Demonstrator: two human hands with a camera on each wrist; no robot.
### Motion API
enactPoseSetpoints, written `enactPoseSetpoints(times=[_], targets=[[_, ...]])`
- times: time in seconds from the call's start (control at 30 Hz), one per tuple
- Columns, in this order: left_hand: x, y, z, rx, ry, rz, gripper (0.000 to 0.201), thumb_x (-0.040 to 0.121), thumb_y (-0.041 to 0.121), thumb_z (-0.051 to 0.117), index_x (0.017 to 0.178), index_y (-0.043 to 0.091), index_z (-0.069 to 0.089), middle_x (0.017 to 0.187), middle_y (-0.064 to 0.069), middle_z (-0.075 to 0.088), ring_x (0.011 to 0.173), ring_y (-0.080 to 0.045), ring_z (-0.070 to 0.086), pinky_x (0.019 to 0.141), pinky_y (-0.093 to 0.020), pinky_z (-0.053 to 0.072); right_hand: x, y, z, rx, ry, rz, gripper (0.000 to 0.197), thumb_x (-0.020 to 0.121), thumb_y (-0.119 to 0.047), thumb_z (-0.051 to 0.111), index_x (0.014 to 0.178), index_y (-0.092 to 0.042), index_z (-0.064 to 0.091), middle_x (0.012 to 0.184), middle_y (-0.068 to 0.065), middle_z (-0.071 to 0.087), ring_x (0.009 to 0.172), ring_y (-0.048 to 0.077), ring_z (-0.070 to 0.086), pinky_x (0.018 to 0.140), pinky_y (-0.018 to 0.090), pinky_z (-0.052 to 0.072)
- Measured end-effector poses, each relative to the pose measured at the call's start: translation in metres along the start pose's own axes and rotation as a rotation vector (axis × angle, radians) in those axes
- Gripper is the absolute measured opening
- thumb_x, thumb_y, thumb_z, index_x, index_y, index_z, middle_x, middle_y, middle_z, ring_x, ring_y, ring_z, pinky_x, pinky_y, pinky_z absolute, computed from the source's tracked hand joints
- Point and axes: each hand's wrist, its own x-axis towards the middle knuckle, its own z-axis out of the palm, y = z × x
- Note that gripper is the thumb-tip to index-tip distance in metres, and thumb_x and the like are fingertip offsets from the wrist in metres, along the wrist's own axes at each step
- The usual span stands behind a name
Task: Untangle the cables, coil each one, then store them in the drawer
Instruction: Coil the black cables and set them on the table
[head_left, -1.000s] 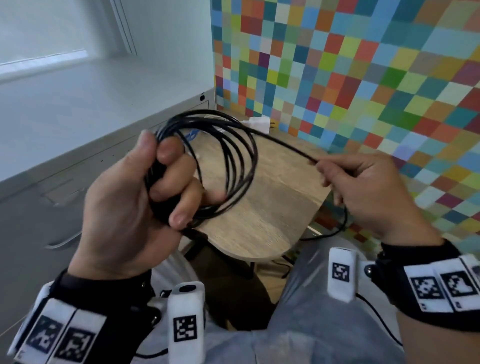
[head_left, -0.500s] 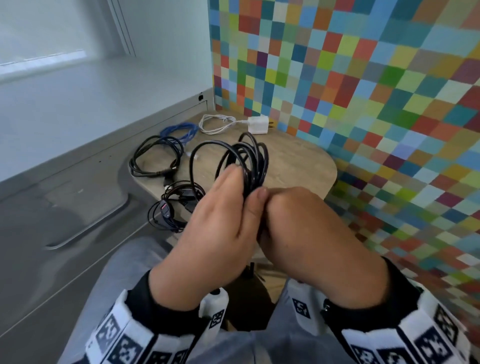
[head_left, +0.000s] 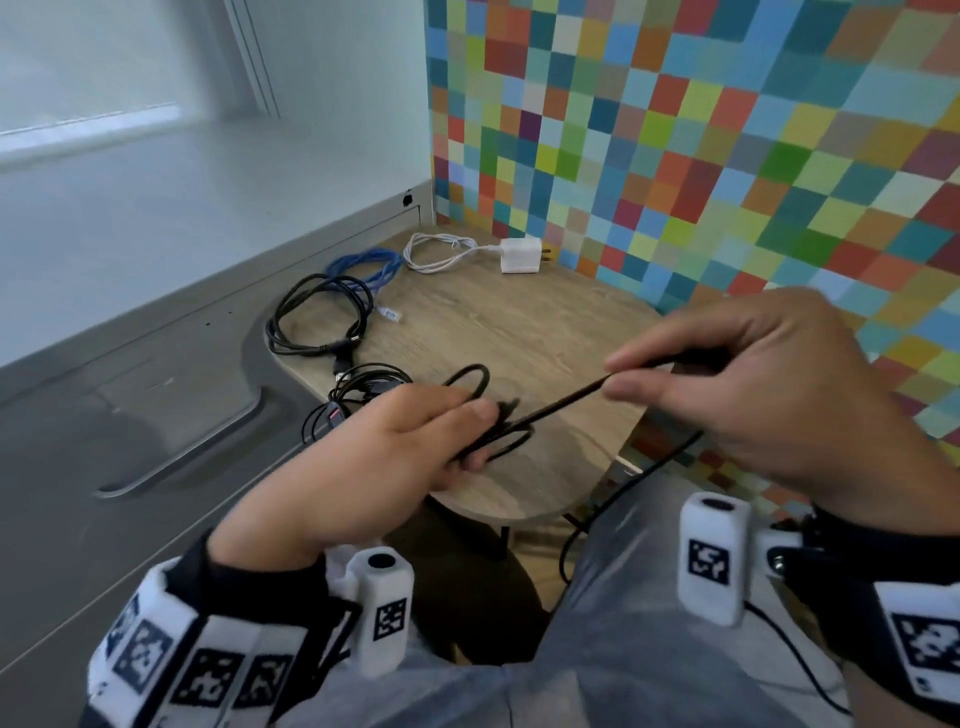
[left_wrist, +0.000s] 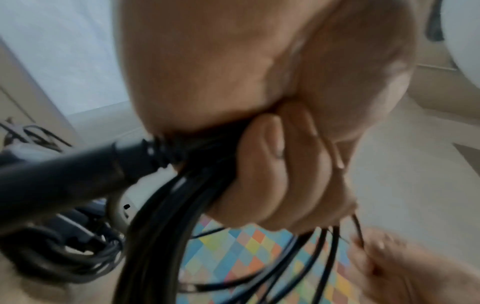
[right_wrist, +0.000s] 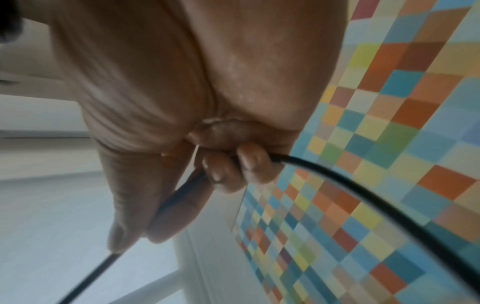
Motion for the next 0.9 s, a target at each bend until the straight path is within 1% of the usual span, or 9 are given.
enactPoseSetpoints(times=[0.1,0.23,0.3,0.37,0.47,0.57,0.63,0.77,0.9], targets=[[-0.007,-0.005,-0.014,-0.299,-0.156,0.020,0.039,0.094,0.053,0.063,0.074,0.020,0.059,0.054,0.009,0.040,0.047,-0.004,0.028,0.044,-0.014,0.024,0.005,0.013,-0.013,0.019,0.137,-0.012,0.015,0.070,-0.031,0.086,0.083,-0.026,0.082,0.078,-0.018,0.078,0.075,0.007,0.074,0.070,0.021,0.060],[-0.009,-0.011,-0.021,-0.591,-0.188,0.200,0.036,0.084,0.040,0.082,0.078,0.016,0.055,0.060,0.005,0.033,0.048,-0.008,0.023,0.042,-0.022,0.016,0.010,0.035,-0.011,0.022,0.290,0.024,0.007,0.080,-0.031,0.083,0.086,-0.029,0.080,0.081,-0.015,0.078,0.077,0.010,0.074,0.073,0.026,0.060],[-0.010,-0.009,-0.022,-0.721,-0.152,0.258,0.037,0.086,0.036,0.079,0.075,0.017,0.049,0.058,0.006,0.035,0.045,-0.008,0.022,0.041,-0.026,0.013,0.012,0.046,-0.006,0.021,0.320,0.061,0.002,0.085,-0.034,0.079,0.087,-0.034,0.079,0.078,-0.013,0.077,0.072,0.012,0.072,0.072,0.028,0.060],[-0.011,-0.003,-0.022,-0.828,-0.116,0.293,0.039,0.091,0.036,0.071,0.076,0.018,0.039,0.057,0.009,0.037,0.042,-0.007,0.022,0.040,-0.027,0.013,0.013,0.056,0.002,-0.033,0.292,0.107,0.004,0.089,-0.035,0.076,0.088,-0.039,0.078,0.073,-0.014,0.075,0.070,0.008,0.070,0.065,0.017,0.054],[-0.008,0.009,-0.013,-0.891,0.125,0.348,0.025,0.099,0.032,0.048,0.079,0.020,0.039,0.057,0.009,0.040,0.039,-0.006,0.031,0.040,-0.023,0.022,0.013,0.067,0.017,-0.149,0.201,0.196,0.009,0.094,-0.037,0.073,0.096,-0.035,0.081,0.068,-0.020,0.071,0.068,-0.004,0.066,0.058,0.010,0.047],[-0.005,0.015,0.002,-0.758,0.416,0.388,0.023,0.107,0.021,0.036,0.088,0.014,0.047,0.066,-0.005,0.060,0.050,-0.023,0.060,0.049,-0.028,0.048,0.010,0.065,0.032,-0.373,0.044,0.243,0.019,0.098,-0.044,0.065,0.104,-0.034,0.081,0.075,-0.021,0.073,0.067,0.001,0.065,0.061,0.026,0.054],[-0.001,0.013,0.013,-0.532,0.475,0.410,0.019,0.109,0.019,0.037,0.099,0.011,0.052,0.082,-0.013,0.074,0.074,-0.034,0.075,0.062,-0.037,0.059,0.007,0.053,0.042,-0.543,-0.083,0.213,0.021,0.102,-0.044,0.059,0.105,-0.038,0.079,0.075,-0.020,0.070,0.069,0.004,0.062,0.060,0.027,0.050],[0.007,0.000,0.032,-0.059,0.487,0.432,0.018,0.104,0.035,0.045,0.107,0.036,0.062,0.106,0.002,0.076,0.103,-0.020,0.074,0.083,-0.047,0.061,0.004,0.033,0.068,-0.763,-0.237,0.103,0.023,0.101,-0.028,0.050,0.101,-0.032,0.073,0.079,-0.010,0.059,0.068,0.013,0.052,0.053,0.028,0.035],[0.009,-0.001,0.044,0.304,0.456,0.350,0.029,0.103,0.043,0.041,0.114,0.026,0.062,0.104,0.018,0.069,0.100,-0.001,0.066,0.085,-0.035,0.053,-0.002,0.008,0.081,-0.748,-0.295,-0.068,0.017,0.090,-0.022,0.063,0.078,-0.031,0.055,0.066,-0.006,0.047,0.052,0.011,0.036,0.045,0.027,0.017]])
